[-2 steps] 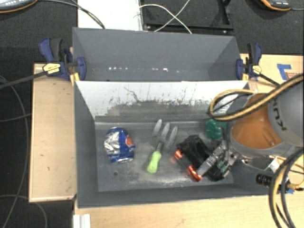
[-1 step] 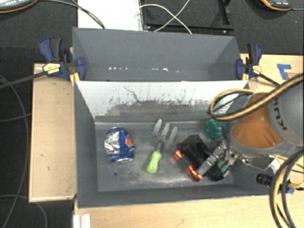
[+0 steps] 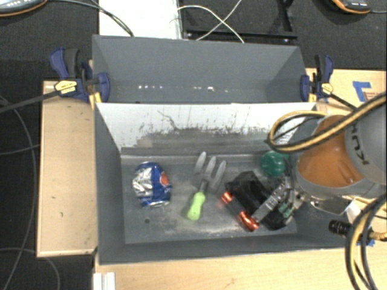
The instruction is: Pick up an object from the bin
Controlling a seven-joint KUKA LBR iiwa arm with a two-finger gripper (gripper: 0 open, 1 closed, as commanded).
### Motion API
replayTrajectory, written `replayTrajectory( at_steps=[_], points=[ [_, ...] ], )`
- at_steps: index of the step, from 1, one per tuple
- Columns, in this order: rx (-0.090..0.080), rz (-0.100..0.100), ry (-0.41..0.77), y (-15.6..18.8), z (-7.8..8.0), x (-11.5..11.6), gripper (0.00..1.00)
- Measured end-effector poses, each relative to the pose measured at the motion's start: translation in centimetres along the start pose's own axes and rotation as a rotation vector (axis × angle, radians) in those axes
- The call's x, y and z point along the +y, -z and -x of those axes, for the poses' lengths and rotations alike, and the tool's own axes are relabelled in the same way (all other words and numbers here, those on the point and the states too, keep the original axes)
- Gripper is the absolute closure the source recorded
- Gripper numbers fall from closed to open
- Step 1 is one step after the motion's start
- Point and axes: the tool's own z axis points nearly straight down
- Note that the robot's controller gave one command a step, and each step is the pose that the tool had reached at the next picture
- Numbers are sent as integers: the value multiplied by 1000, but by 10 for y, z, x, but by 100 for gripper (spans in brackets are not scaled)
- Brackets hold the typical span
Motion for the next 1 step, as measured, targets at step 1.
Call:
replayTrajectory(
  at_steps=[1],
  points=[
    [-4,2,1,19,0,0,100]
  ],
)
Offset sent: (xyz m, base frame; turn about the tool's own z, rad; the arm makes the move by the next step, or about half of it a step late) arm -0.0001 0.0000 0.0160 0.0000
